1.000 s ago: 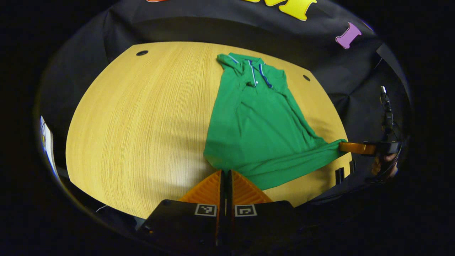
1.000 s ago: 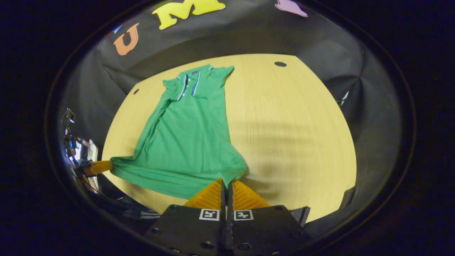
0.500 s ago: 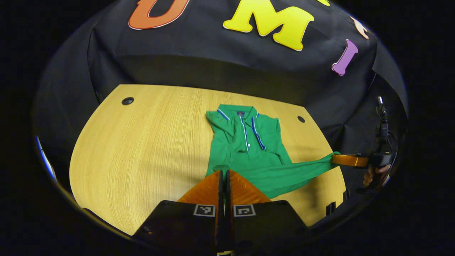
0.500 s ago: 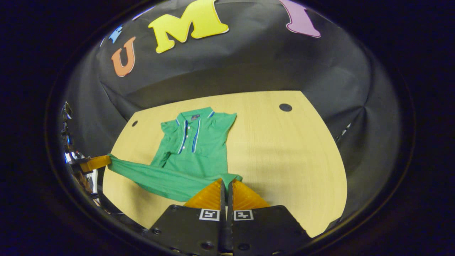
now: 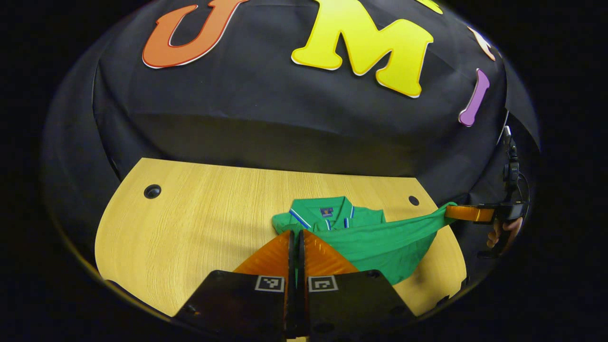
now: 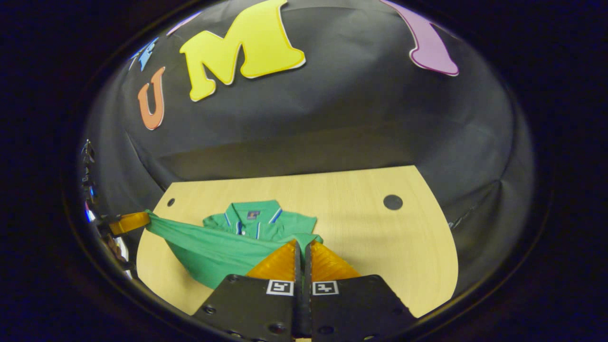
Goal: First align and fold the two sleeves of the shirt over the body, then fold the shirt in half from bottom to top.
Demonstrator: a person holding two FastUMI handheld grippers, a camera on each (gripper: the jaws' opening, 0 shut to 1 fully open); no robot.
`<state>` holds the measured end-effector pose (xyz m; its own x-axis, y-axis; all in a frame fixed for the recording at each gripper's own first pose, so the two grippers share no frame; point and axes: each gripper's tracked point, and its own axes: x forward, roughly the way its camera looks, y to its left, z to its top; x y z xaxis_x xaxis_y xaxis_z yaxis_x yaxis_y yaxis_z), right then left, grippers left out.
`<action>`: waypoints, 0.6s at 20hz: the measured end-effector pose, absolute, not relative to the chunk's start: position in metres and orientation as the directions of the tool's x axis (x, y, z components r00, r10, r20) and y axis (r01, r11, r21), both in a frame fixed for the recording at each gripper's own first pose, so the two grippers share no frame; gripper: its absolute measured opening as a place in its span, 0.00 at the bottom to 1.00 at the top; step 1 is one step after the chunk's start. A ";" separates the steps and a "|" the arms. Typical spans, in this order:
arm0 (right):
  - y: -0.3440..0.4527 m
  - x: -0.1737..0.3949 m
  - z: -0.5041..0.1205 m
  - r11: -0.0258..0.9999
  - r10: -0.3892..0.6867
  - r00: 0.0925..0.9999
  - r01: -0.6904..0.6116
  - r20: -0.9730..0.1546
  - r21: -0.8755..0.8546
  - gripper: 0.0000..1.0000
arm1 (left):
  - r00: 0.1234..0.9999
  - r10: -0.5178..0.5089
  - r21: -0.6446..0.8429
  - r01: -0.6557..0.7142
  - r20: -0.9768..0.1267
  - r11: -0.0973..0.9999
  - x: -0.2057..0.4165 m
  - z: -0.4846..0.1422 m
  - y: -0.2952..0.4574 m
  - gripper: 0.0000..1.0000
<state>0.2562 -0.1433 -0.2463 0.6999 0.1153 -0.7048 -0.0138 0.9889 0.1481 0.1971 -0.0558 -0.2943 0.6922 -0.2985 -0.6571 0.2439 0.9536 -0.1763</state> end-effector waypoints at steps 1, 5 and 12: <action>-0.142 0.272 -0.246 0.988 0.120 0.706 -0.018 -0.698 0.151 0.00 | 0.694 -0.292 -0.164 0.247 -0.658 0.955 0.210 -0.301 -0.055 0.06; -0.142 0.331 -0.266 0.988 0.130 0.713 -0.031 -0.689 0.154 0.00 | 0.713 -0.263 -0.164 0.206 -0.650 0.965 0.261 -0.335 -0.050 0.06; -0.139 0.368 -0.345 0.989 0.136 0.664 -0.043 -0.735 0.144 0.00 | 0.716 -0.201 -0.142 0.143 -0.668 0.979 0.298 -0.408 -0.050 0.06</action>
<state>0.3675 -0.1387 -0.3453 0.6640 0.1358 -0.7353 -0.0432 0.9887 0.1436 0.2979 -0.0495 -0.4083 0.7165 -0.2014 -0.6679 0.1430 0.9795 -0.1419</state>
